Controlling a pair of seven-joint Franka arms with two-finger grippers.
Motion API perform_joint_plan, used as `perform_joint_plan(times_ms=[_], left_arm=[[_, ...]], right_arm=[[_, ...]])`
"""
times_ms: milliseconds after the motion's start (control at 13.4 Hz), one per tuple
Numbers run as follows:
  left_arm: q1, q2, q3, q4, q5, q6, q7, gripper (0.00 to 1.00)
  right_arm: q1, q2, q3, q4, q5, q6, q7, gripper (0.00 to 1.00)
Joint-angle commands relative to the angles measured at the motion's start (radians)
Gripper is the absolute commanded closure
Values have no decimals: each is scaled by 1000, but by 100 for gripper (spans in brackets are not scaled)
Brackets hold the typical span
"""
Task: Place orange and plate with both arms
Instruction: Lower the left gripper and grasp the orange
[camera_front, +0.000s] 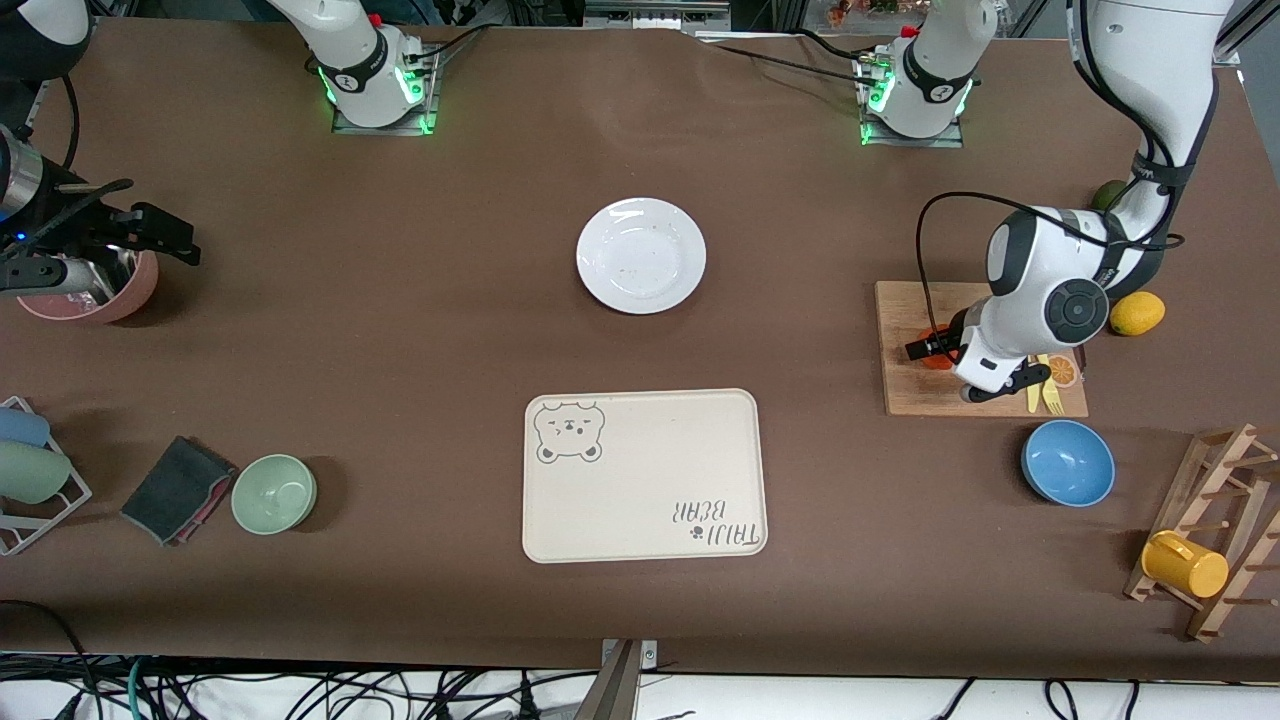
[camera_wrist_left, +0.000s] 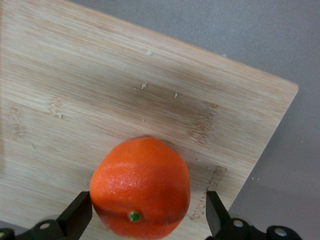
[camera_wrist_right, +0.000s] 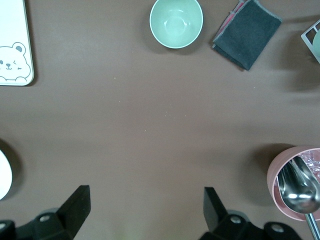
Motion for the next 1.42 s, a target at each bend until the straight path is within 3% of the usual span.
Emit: perform_joint_plan(times_ms=[0,149,224,299,374,523,822,1121,1345], left_arm=[[-2,19,2,4,53,10,2,0],[0,31,2,6,53,12,2,1],[0,31,2,6,53,12,2,7],[-2,31,2,6,53,12,0,19],[-2,31,2,7,53,12,0,39],[-2,32,2,27,53,6,0,59],[-20,31,1,75,45,-2,-65,63],[-140,42,1,109,39,0,-265,66],[-258,83,1,200,36,0,-450,66]], right_arm=[[-7,-2,0,6,17,-10,-5,0],[-7,-2,0,6,17,-10,-5,0],[-7,-2,0,6,17,-10,-5,0],[-7,-2,0,6,17,-10,-5,0],[-7,-2,0,6,17,-10,-5,0],[-7,-2,0,6,17,-10,-5,0],[-7,-2,0,6,17,-10,-5,0],[-7,-2,0,6,17,-10,-5,0],[-7,-2,0,6,17,-10,-5,0]])
